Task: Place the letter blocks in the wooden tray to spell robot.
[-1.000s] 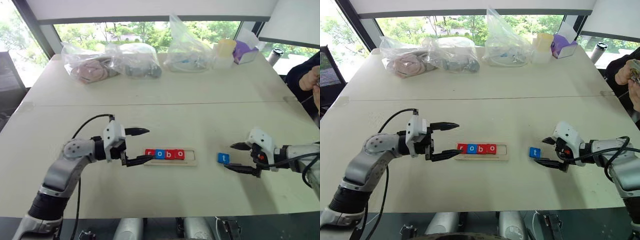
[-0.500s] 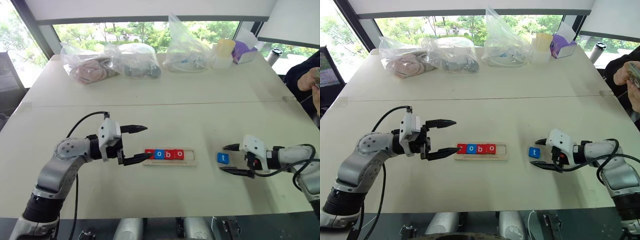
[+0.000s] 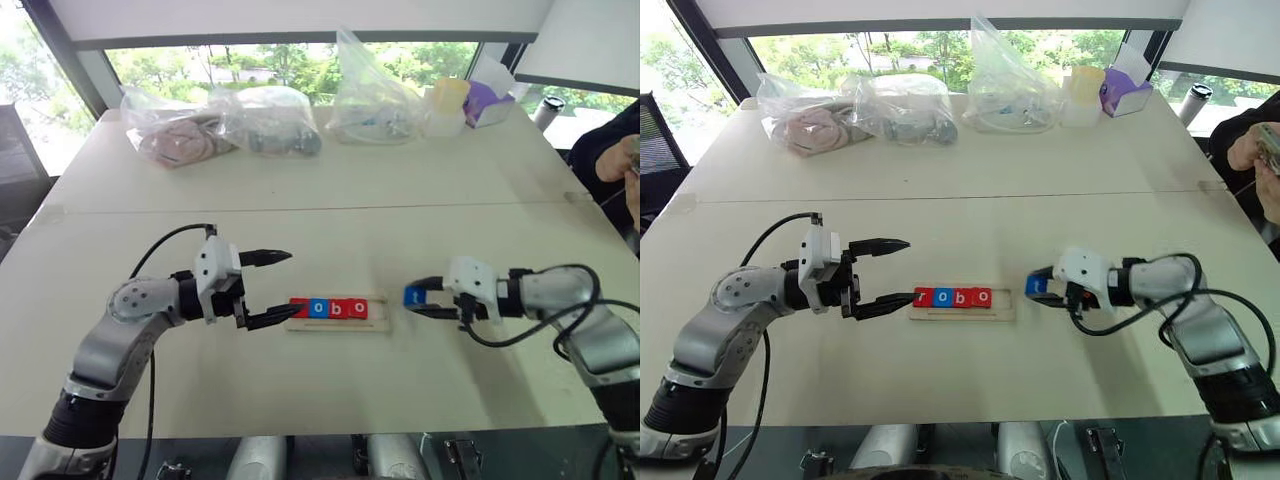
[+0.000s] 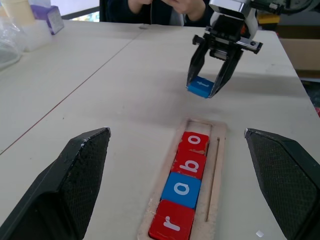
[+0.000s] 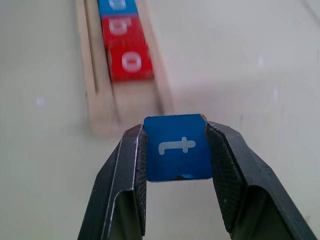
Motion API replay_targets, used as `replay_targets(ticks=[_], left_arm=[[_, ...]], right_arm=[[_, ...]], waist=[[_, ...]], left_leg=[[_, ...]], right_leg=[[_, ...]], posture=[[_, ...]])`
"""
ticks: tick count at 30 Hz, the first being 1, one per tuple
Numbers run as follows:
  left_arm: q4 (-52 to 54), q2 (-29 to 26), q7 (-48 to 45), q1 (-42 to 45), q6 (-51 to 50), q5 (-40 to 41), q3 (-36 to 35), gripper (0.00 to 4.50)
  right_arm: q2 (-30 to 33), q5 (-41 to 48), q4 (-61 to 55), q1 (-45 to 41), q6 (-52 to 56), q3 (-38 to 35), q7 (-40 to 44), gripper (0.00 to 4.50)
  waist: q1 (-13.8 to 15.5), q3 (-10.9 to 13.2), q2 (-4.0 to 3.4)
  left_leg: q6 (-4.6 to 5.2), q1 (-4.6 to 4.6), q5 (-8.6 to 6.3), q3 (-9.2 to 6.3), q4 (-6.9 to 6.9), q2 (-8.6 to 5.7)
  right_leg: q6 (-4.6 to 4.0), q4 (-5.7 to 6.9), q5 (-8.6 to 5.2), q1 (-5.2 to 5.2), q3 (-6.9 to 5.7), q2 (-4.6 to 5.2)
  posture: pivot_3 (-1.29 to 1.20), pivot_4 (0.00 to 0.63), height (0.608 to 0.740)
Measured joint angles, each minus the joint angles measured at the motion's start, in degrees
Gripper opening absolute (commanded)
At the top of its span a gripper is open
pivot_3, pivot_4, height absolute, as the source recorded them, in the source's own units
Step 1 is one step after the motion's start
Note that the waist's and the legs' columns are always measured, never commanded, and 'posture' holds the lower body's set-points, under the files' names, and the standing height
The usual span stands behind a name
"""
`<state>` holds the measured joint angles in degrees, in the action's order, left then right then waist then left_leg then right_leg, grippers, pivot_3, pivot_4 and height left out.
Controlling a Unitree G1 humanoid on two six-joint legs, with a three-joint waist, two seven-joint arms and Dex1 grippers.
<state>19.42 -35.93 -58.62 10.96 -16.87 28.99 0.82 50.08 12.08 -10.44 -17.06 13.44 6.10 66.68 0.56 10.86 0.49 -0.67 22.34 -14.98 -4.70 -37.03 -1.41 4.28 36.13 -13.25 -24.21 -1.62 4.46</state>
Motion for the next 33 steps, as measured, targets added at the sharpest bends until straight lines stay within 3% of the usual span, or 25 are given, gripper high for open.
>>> replay_targets(ticks=[9, 33], left_arm=[[1.1, 0.0, 1.7, -1.4, 0.0, -0.1, -0.1, 4.5], [2.2, 0.0, 3.7, -2.4, 0.1, -0.2, -0.1, 4.5]], right_arm=[[-2.5, -3.9, 5.8, -4.5, -2.2, 9.2, 4.8, 1.19], [-5.9, -5.0, 8.4, -7.7, -1.3, 9.6, 5.6, 1.19]], waist=[[0.1, 0.0, 0.01], [0.1, 0.0, 0.01]], left_leg=[[-0.01, 0.05, 0.01, 0.0, -0.04, -0.04], [-0.01, 0.03, 0.01, 0.0, -0.03, -0.05]], right_leg=[[0.02, -0.02, 0.0, 0.0, 0.01, 0.07], [0.01, 0.0, 0.01, 0.0, 0.01, 0.05]], posture=[[0.0, 0.15, 0.74], [0.0, 0.15, 0.74]])
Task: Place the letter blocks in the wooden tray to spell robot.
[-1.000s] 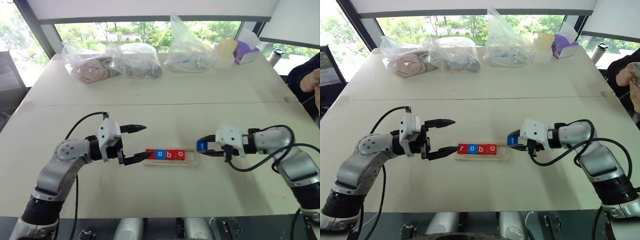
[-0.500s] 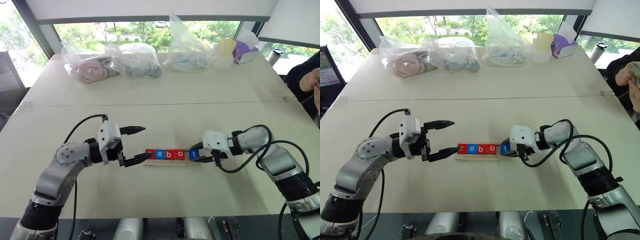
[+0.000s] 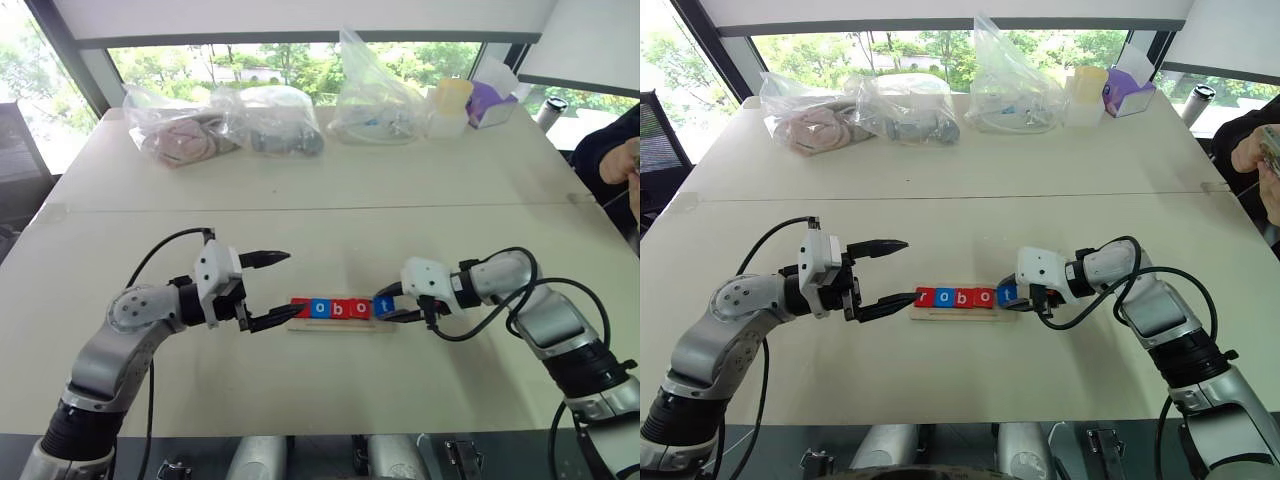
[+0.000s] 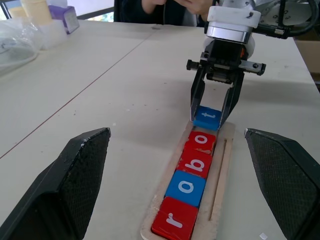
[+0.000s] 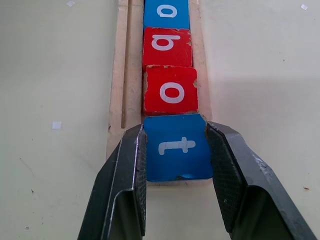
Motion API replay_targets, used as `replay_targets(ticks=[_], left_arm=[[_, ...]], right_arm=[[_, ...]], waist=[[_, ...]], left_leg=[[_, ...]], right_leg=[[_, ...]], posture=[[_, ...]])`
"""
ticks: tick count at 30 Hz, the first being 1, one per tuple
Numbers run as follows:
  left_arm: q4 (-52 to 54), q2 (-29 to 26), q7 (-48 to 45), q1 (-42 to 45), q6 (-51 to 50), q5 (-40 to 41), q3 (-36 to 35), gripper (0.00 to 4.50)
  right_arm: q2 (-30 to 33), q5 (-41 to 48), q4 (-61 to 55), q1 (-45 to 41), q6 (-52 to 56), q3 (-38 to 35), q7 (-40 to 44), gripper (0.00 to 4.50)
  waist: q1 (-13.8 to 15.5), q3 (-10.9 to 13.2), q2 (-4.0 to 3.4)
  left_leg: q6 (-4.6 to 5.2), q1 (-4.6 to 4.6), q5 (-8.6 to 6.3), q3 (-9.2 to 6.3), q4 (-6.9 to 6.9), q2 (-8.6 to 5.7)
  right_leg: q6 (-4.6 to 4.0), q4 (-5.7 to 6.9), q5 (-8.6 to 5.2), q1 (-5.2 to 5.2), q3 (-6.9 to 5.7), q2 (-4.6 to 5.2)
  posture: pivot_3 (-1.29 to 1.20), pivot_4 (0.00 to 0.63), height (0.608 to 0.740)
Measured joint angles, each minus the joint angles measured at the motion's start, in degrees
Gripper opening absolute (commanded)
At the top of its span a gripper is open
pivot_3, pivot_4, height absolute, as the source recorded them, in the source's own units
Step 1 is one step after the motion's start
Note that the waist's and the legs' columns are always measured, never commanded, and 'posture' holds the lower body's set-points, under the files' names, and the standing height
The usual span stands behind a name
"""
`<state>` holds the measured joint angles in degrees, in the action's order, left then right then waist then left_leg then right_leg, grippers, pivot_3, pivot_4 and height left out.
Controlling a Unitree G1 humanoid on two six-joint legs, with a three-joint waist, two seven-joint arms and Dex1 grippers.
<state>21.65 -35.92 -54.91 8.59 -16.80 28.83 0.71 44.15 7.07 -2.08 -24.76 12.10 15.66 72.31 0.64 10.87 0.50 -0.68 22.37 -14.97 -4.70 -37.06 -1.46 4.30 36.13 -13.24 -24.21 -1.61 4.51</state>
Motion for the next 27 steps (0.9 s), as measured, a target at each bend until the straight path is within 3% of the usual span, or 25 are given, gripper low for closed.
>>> replay_targets(ticks=[17, 23, 24, 27], left_arm=[[0.0, 0.0, 0.4, 0.0, 0.1, -0.1, 0.0, 4.5], [0.0, 0.2, 0.4, 0.0, 0.1, -0.2, 0.1, 4.5], [0.0, 0.2, 0.4, 0.0, 0.1, -0.2, 0.1, 4.5], [0.0, 0.2, 0.5, 0.0, 0.1, -0.2, 0.1, 4.5]], right_arm=[[-0.4, -0.1, -0.5, 0.1, 1.4, 0.9, 0.0, 1.19], [-0.4, -0.1, -1.0, 0.1, 2.2, 0.9, -0.3, 4.15], [-0.4, 0.0, -1.3, 0.1, 2.3, 0.9, -0.4, 4.46], [-0.4, 0.0, -1.8, 0.1, 2.7, 0.9, -0.5, 4.46]], waist=[[0.0, 0.0, 0.0], [0.0, 0.0, 0.0], [0.0, 0.0, 0.0], [0.0, 0.0, 0.0]], left_leg=[[0.0, 0.0, 0.0, 0.0, 0.0, 0.0], [0.0, 0.0, 0.0, 0.0, 0.0, 0.0], [0.0, 0.0, 0.0, 0.0, 0.0, 0.0], [0.0, 0.0, 0.0, 0.0, 0.0, 0.0]], right_leg=[[0.0, 0.0, 0.0, 0.0, 0.0, 0.0], [0.0, 0.0, 0.0, 0.0, 0.0, 0.0], [0.01, 0.0, 0.01, 0.0, 0.0, 0.0], [0.01, 0.0, 0.01, 0.0, 0.0, 0.0]], posture=[[0.0, 0.15, 0.74], [0.0, 0.15, 0.74], [0.0, 0.15, 0.74], [0.0, 0.15, 0.74]])
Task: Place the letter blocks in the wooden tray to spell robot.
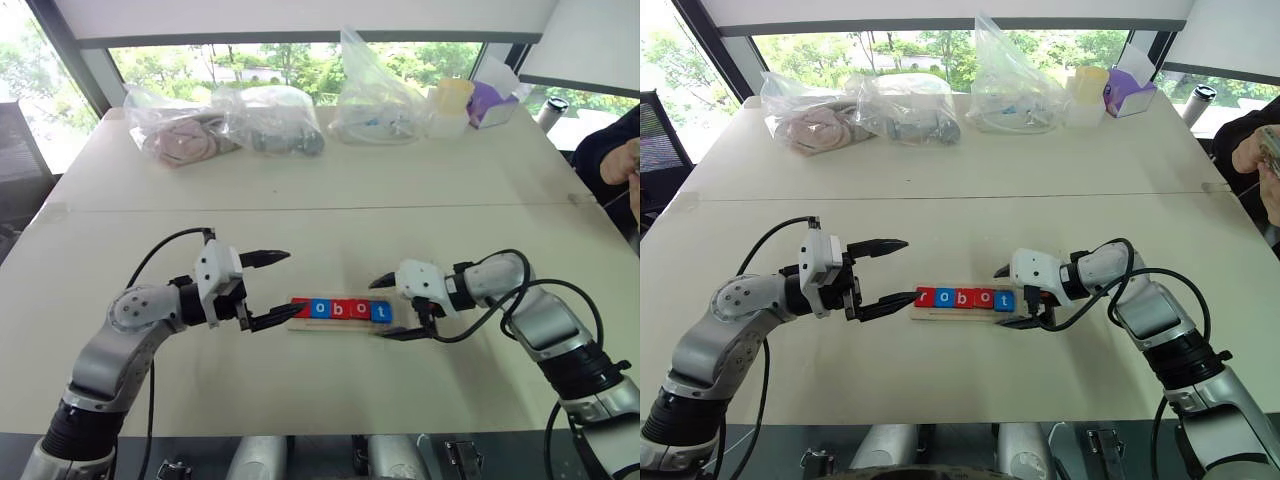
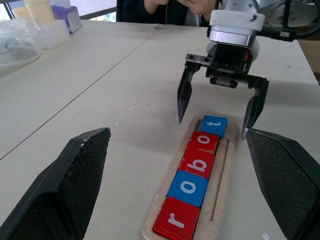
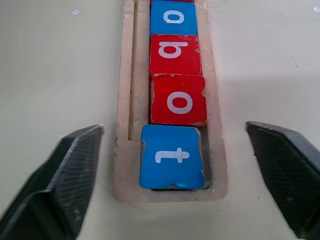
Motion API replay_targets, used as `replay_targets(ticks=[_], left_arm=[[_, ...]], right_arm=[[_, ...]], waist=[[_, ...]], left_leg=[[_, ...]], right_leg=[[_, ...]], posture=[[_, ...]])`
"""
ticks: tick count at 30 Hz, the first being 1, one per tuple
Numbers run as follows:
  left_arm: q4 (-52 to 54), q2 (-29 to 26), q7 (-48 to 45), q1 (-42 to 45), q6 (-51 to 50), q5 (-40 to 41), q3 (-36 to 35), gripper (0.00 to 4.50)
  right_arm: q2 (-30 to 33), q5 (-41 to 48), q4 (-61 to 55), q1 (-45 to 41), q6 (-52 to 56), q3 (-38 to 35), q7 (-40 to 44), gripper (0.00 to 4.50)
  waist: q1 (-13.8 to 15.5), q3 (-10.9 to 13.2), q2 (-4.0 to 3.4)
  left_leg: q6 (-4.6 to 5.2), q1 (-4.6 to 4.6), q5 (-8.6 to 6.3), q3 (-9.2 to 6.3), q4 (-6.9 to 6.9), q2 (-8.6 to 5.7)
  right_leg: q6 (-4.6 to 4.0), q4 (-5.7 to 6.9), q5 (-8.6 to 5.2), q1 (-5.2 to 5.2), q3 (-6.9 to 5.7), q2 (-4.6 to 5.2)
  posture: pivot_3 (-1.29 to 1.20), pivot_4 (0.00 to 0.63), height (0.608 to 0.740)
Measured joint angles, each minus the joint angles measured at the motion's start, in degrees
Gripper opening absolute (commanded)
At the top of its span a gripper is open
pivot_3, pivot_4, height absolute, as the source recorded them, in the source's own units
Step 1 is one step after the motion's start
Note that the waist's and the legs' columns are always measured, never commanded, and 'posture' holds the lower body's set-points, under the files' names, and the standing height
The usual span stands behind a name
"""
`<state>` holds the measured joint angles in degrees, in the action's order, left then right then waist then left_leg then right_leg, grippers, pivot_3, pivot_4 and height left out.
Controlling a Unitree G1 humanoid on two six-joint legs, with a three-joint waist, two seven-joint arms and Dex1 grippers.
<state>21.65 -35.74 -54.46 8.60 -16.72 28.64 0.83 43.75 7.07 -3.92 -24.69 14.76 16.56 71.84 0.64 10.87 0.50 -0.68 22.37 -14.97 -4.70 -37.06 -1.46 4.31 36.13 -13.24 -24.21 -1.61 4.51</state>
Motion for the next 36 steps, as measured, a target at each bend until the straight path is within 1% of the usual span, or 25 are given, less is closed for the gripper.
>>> replay_targets(ticks=[8, 14, 20, 36], left_arm=[[0.0, 0.1, 0.1, 0.0, 0.0, 0.0, 0.1, 4.5], [0.0, 0.2, 0.2, 0.0, 0.0, 0.0, 0.1, 4.5], [0.0, 0.2, 0.2, 0.0, 0.0, 0.0, 0.1, 4.5], [0.0, 0.3, 0.1, 0.0, 0.0, -0.3, 0.1, 4.5]], right_arm=[[0.2, 0.1, -0.5, 0.0, 0.8, -0.7, -1.4, 4.46], [1.7, -1.2, 1.0, 0.2, -1.7, -1.1, -1.7, 4.46], [1.6, -1.2, 3.1, -0.1, -3.2, -1.4, -2.2, 4.46], [1.0, -1.2, 3.2, -0.3, -2.9, -1.4, -2.7, 4.46]], waist=[[0.0, 0.0, 0.0], [0.0, 0.0, 0.0], [0.0, 0.0, 0.0], [0.0, 0.0, 0.0]], left_leg=[[0.0, 0.0, 0.0, 0.0, 0.0, 0.0], [0.0, 0.0, 0.0, 0.01, 0.0, -0.02], [0.0, 0.0, 0.0, 0.0, 0.0, -0.02], [0.0, 0.0, 0.0, 0.0, 0.0, -0.01]], right_leg=[[0.0, 0.0, 0.0, 0.0, 0.0, 0.0], [0.0, 0.0, 0.0, 0.0, 0.0, 0.0], [0.0, 0.0, 0.0, 0.0, 0.0, 0.0], [0.0, 0.0, 0.0, 0.0, 0.0, 0.0]], posture=[[0.0, 0.15, 0.74], [0.0, 0.15, 0.74], [0.0, 0.15, 0.74], [0.0, 0.15, 0.74]])
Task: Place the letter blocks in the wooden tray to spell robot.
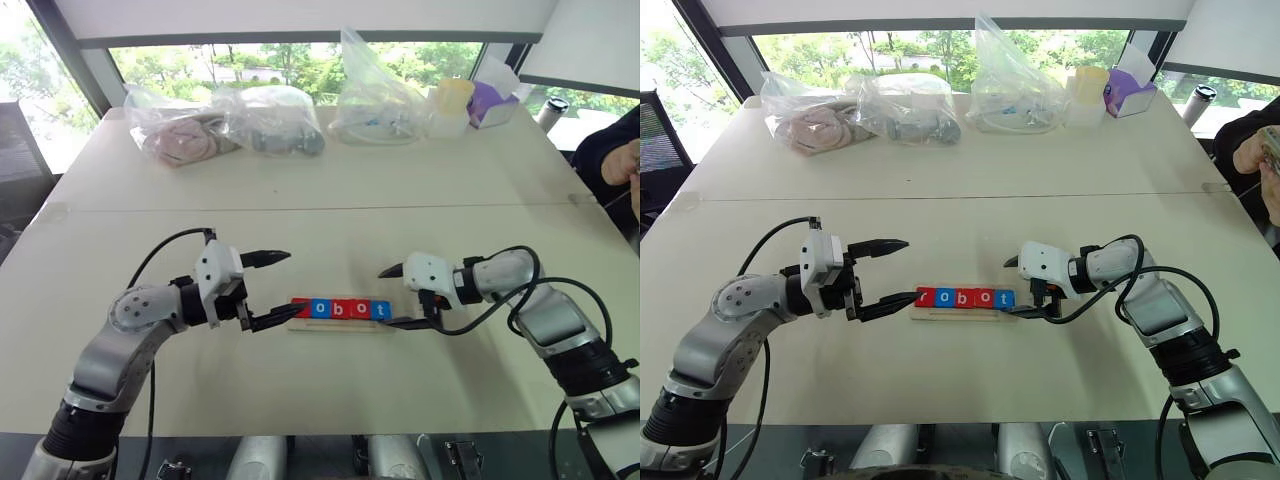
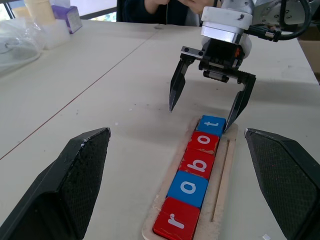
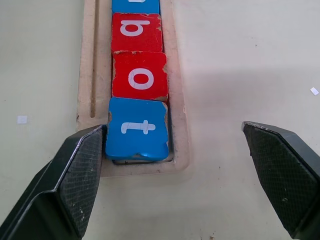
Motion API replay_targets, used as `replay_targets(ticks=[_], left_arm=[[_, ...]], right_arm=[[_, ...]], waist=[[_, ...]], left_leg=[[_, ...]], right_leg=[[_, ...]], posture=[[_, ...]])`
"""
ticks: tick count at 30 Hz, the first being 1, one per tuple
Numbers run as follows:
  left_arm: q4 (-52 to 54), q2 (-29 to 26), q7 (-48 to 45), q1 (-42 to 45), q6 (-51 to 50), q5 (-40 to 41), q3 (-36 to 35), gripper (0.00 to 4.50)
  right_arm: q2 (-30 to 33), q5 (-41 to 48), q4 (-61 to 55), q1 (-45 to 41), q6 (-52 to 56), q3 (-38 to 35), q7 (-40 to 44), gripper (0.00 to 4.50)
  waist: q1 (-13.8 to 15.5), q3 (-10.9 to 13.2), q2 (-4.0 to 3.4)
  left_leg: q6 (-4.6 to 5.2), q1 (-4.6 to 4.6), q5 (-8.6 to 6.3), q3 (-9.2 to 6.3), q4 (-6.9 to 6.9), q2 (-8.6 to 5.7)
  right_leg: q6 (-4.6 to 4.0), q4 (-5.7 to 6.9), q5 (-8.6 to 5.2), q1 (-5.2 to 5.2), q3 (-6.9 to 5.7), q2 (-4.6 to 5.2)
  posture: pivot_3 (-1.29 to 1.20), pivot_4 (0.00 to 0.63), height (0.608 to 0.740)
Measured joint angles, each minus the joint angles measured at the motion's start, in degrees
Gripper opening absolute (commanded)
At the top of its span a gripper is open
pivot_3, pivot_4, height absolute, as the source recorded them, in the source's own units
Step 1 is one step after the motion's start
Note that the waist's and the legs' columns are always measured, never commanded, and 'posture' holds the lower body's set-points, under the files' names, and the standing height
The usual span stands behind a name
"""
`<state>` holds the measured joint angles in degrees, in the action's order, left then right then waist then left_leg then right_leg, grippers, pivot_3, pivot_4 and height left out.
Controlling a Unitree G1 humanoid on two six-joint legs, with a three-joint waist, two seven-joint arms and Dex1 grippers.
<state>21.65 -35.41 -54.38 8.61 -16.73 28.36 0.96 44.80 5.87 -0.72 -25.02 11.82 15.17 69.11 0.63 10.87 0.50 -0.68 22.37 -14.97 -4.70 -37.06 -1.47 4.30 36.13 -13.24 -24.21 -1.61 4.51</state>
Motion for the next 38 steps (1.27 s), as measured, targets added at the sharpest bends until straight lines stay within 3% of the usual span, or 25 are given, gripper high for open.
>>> replay_targets(ticks=[23, 31, 38], left_arm=[[0.0, 0.4, -0.1, 0.0, -0.2, -0.4, 0.2, 4.5], [2.3, -4.5, -0.1, -4.9, -4.6, 1.1, -2.9, 4.5], [4.3, -7.5, 0.3, -8.0, -7.6, 3.3, -7.3, 4.5]], right_arm=[[3.9, 2.9, -2.0, 1.8, 4.3, -5.5, 0.3, 4.46], [10.8, 11.9, -13.4, 10.5, 15.9, -13.3, 2.8, 4.46], [13.0, 17.0, -18.5, 12.9, 21.5, -18.4, 2.1, 4.46]], waist=[[0.1, 0.0, 0.0], [0.0, 0.0, -0.01], [0.2, 0.0, -0.01]], left_leg=[[0.0, 0.01, 0.0, 0.0, 0.0, 0.0], [0.01, -0.01, -0.01, 0.0, 0.02, 0.08], [0.01, 0.0, -0.01, 0.02, 0.0, 0.07]], right_leg=[[0.0, 0.0, 0.0, 0.0, 0.01, 0.02], [-0.09, 0.01, -0.05, -0.01, 0.0, 0.0], [-0.16, -0.01, -0.09, 0.0, -0.01, 0.01]], posture=[[0.0, 0.15, 0.74], [0.0, 0.15, 0.74], [0.0, 0.15, 0.74]])
